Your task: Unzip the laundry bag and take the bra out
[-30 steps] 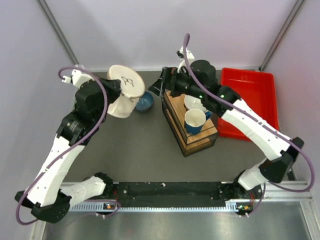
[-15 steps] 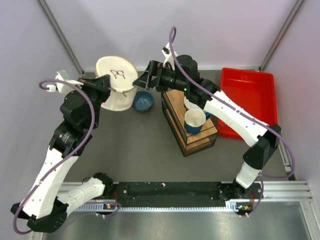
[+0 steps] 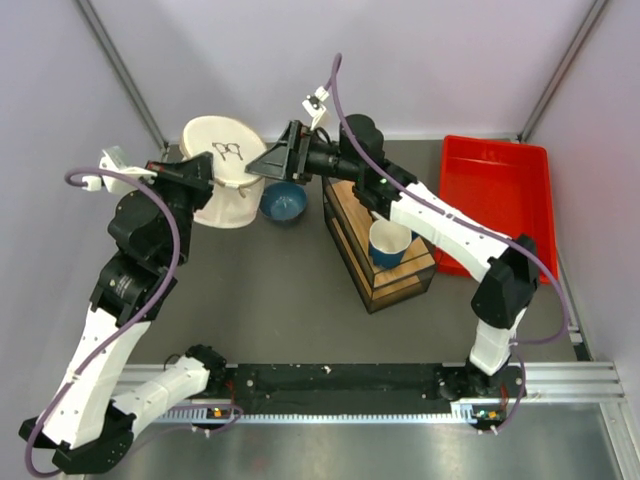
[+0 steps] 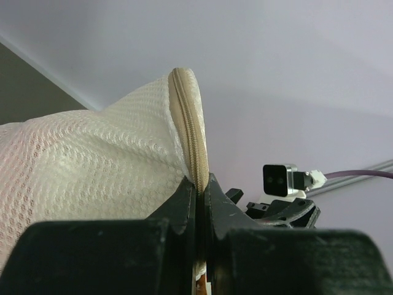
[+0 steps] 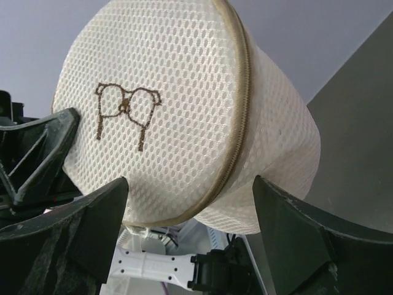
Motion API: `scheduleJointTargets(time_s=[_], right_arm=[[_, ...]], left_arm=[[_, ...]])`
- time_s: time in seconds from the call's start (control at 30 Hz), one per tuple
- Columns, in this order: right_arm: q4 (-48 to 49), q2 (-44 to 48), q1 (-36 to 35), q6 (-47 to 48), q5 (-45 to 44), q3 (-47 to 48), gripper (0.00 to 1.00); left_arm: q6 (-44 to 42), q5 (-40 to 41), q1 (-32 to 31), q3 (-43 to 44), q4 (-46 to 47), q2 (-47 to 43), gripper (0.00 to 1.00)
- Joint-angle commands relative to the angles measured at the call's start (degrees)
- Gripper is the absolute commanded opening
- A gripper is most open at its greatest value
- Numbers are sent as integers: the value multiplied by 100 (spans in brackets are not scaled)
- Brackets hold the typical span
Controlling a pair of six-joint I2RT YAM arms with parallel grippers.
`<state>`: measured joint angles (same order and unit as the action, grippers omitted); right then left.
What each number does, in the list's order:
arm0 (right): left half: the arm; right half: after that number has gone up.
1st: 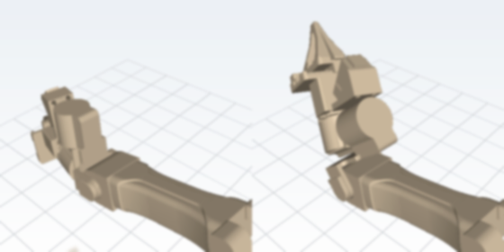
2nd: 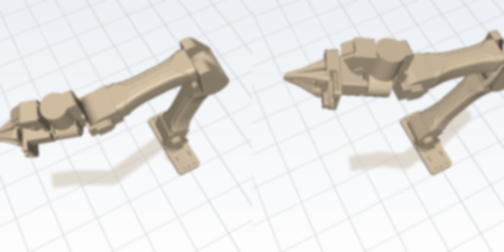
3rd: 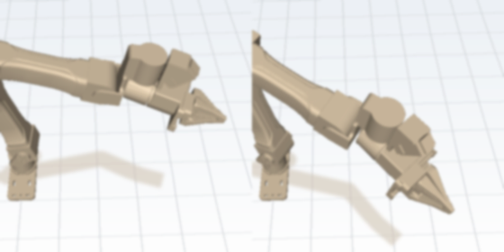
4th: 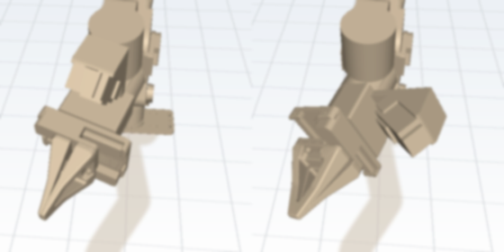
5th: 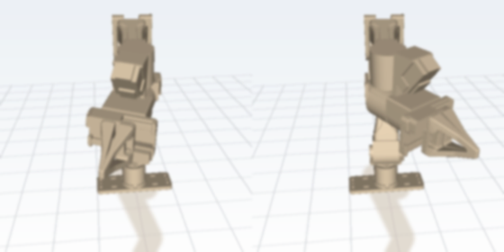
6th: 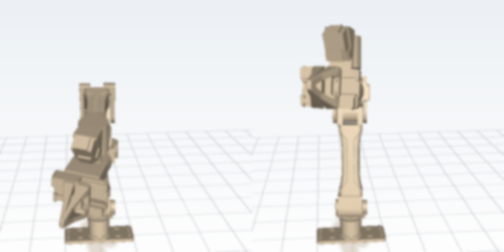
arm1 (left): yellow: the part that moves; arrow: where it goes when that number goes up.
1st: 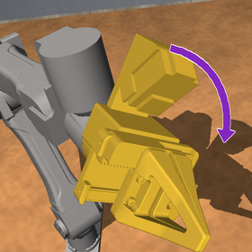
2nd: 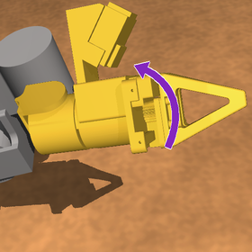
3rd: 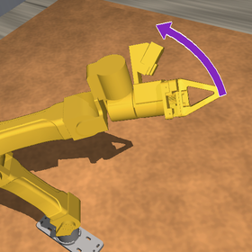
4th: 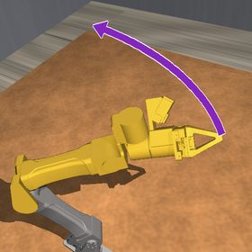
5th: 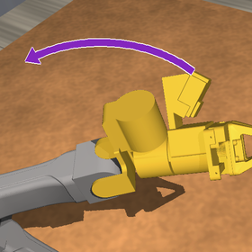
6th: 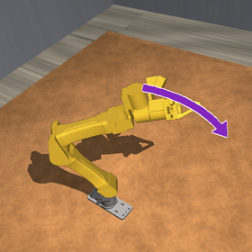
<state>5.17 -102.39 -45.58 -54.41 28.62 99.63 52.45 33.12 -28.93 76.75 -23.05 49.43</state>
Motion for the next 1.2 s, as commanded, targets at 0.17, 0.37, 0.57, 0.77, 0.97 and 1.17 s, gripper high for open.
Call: scheduleJointTargets(time_s=[0.17, 0.37, 0.57, 0.77, 0.97, 1.17], right_arm=[[-324, -360, 120, 344, 398, 697, 87], [72, -353, 190, 361, 680, 742, 49], [-1004, 201, 418, 1361, -134, 443, 0], [-1694, 246, 577, 1495, 20, 838, 0], [-1906, -9, 743, 1118, 143, 1242, 0], [-1941, -483, 963, 643, 231, 1708, 0]], left_arm=[[-77, -359, 28, -11, 582, -267, 0], [20, -500, 28, -169, 319, -285, 0], [-418, -491, 150, -21, -24, -5, 0], [-718, -1728, 693, 384, -323, 637, 70], [-630, -3748, 1880, 429, -796, 718, 99], [-202, -4497, 2128, -132, -931, 454, 99]])
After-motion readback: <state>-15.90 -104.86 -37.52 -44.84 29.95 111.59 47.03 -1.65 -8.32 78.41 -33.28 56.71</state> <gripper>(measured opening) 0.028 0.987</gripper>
